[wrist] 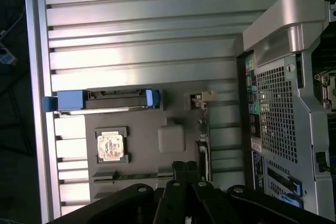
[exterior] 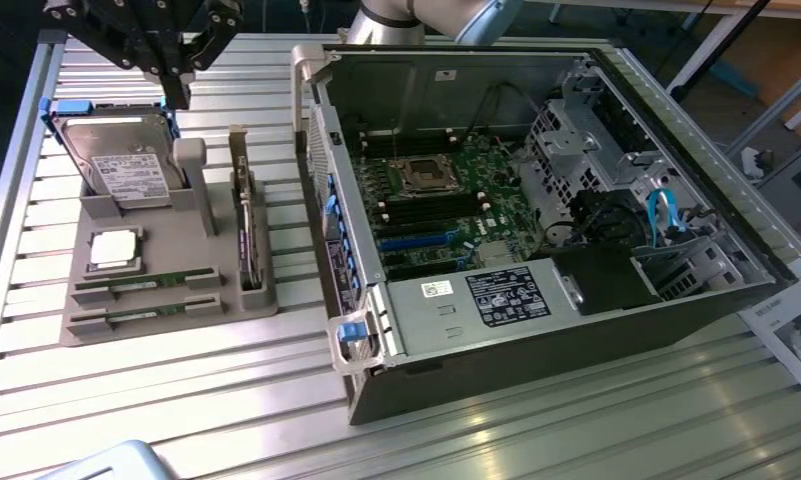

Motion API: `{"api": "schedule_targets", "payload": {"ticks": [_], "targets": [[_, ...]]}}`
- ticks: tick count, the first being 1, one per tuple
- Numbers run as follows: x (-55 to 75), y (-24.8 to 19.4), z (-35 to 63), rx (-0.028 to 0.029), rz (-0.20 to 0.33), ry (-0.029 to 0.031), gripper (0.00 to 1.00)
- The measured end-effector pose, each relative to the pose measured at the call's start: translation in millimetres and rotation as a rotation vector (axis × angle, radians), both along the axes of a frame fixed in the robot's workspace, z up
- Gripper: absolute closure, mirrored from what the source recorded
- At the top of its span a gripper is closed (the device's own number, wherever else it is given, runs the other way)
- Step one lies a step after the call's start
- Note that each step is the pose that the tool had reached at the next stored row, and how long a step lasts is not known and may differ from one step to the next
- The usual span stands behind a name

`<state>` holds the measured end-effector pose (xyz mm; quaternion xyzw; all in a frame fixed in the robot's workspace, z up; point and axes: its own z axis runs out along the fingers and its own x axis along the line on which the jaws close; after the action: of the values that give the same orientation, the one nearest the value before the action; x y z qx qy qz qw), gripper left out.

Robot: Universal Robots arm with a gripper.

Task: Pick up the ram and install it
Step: 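Reach for the ram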

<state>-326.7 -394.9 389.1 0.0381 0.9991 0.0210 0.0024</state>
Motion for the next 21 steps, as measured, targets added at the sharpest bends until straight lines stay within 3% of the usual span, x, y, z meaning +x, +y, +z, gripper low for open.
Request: {"api": "schedule_targets", "payload": {"ticks": [21], "targets": [[-50.5, 0.0, -3.8, 0.0001, 0.000, 0.0196, 0.90]]}}
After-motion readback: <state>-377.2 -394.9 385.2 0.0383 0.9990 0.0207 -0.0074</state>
